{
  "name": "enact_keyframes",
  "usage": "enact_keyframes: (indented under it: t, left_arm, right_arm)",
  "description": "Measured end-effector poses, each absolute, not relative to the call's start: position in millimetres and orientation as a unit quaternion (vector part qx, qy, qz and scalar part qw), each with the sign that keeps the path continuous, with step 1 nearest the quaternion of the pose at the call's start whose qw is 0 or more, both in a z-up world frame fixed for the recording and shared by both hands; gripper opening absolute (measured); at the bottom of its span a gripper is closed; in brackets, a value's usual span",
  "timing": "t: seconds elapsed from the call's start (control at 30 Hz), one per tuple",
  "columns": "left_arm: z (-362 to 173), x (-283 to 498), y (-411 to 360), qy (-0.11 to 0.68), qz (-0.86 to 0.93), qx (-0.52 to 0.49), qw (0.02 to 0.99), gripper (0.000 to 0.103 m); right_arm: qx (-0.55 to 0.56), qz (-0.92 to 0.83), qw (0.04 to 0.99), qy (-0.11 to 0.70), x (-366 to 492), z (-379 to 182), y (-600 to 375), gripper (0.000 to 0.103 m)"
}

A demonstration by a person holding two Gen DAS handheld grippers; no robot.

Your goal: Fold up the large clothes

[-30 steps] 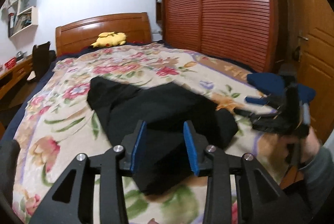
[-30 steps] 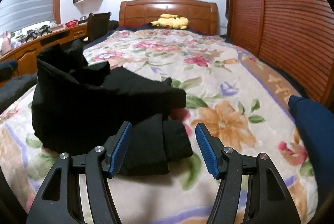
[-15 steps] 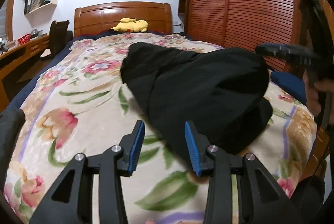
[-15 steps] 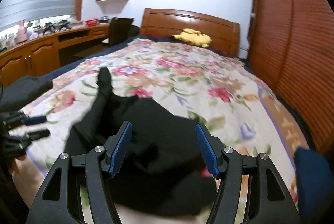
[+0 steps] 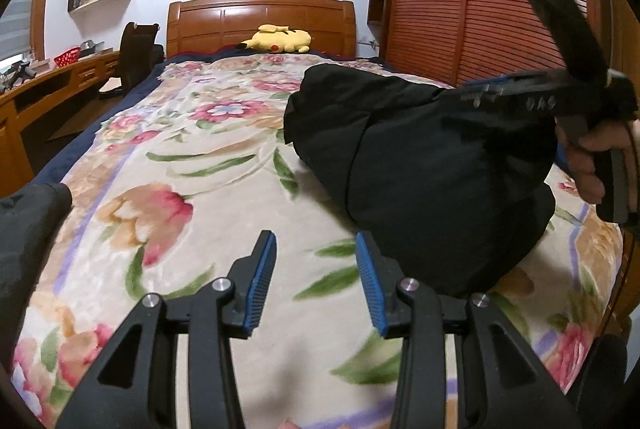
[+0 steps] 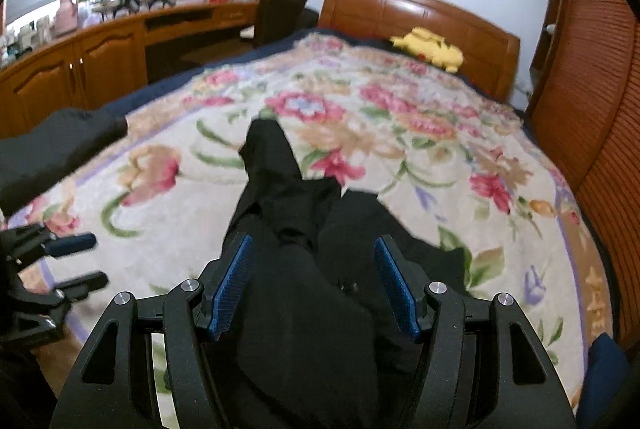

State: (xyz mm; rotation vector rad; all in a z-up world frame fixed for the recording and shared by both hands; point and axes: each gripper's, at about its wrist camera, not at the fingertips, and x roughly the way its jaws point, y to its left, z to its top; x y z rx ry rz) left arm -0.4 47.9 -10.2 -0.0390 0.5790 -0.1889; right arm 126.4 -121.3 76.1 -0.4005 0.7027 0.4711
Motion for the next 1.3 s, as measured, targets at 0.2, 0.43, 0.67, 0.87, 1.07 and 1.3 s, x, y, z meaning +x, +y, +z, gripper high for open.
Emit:
enact_keyframes:
  t: [0.2,0.43,0.67,0.87,1.07,1.3]
  left_arm:
    - [-13.2,-3.0,43.8,0.291,-0.094,-0.008,0.952,0.040]
    - [-13.7,-3.4,34.6,0.290,-0.105,-0.005,0.951,0.041]
    - [-12.9,-4.4,14.5,0.288,-0.124,0.005,0.950,0.041]
    - [-14.6,-3.0,0.6,0.290,-0.134,0.012,0.948,0.042]
    - [-14.1,6.0,-13.4,0.292,-0.139,0.014,0.946,0.042]
    - [-9.3,23.8,-30.0,0.293,-0.139,0.019,0.946,0.043]
  right_arm:
    - [-0.211,0.243,0.879,0.353,127.6,60.8,-127.7,0.010]
    - [-0.231,0.218,0.914,0.254,94.6,99.4,-156.8,0.006]
    - [-0.203,0.087,0.927,0.303,110.8,68.8,-254.8,0.005]
    - [-0.174,0.070,0.906,0.378,120.2,4.3,-298.1,0.005]
    - [-0.157,0.073,0.918,0.358,105.7,10.0,-296.8,0.009]
    - [-0.114,0.063,0.940,0.316,73.3,36.2,-316.4,0.060]
